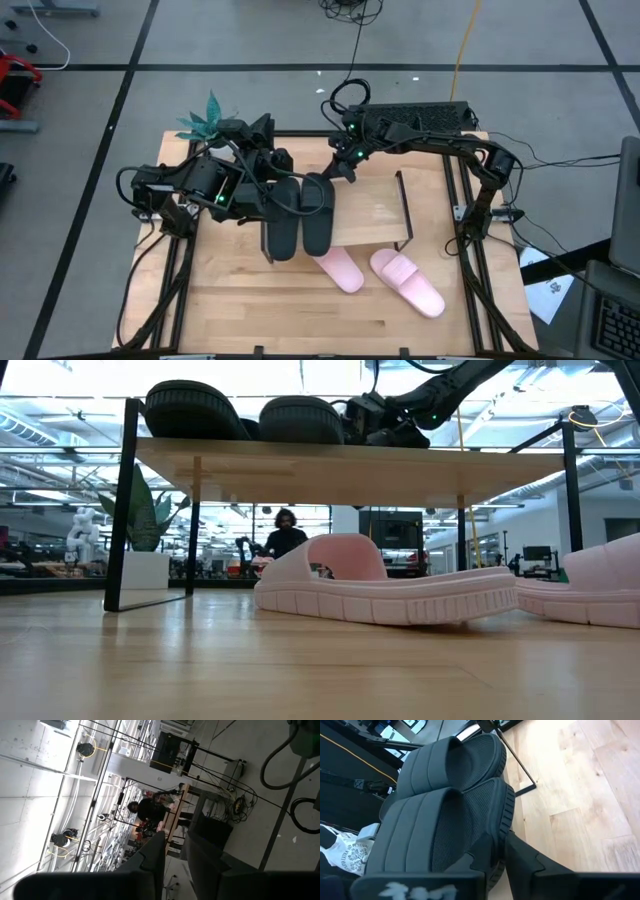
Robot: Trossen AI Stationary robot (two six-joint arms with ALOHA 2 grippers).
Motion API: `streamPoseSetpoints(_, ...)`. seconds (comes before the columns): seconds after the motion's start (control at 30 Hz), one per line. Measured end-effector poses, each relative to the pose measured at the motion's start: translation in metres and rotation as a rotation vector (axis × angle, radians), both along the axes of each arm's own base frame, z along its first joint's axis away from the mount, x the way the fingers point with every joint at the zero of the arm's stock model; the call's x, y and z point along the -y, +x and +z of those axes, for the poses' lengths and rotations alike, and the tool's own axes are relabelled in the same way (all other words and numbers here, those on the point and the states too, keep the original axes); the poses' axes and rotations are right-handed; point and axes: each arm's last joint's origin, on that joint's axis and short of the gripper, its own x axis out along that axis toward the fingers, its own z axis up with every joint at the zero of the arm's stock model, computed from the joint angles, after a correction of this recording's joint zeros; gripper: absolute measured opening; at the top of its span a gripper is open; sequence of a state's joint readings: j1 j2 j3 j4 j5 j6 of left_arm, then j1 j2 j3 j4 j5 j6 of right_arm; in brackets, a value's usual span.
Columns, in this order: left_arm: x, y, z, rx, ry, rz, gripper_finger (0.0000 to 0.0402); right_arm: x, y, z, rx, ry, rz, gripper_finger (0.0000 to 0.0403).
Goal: Pick and place slides into the shelf
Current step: Put the black slipper on the shelf
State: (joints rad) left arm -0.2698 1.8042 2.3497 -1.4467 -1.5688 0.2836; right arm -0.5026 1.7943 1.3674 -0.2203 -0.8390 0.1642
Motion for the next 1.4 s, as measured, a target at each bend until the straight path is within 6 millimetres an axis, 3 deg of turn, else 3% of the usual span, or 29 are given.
streamPoseSetpoints(0.5,0.0000,0.0000,0.0000,0.000,0.000,0.000,0.0081,-0.0035,-0.0006,-0.0003,-0.005,0.054,0.039,0.0028)
streamPoseSetpoints(1.1,0.0000,0.0000,0.0000,0.000,0.000,0.000,0.0081,-0.0054,0.0014,-0.0011,-0.007,-0.010,0.022,0.0032)
streamPoseSetpoints(1.23,-0.0001,0.0000,0.0000,0.000,0.000,0.000,0.0081,-0.0052,0.0013,-0.0011,-0.005,-0.016,0.023,0.0049)
streamPoseSetpoints(1.4,-0.0001,0.0000,0.0000,0.000,0.000,0.000,0.0081,-0.0050,0.0014,-0.0012,-0.006,-0.022,0.018,0.0099)
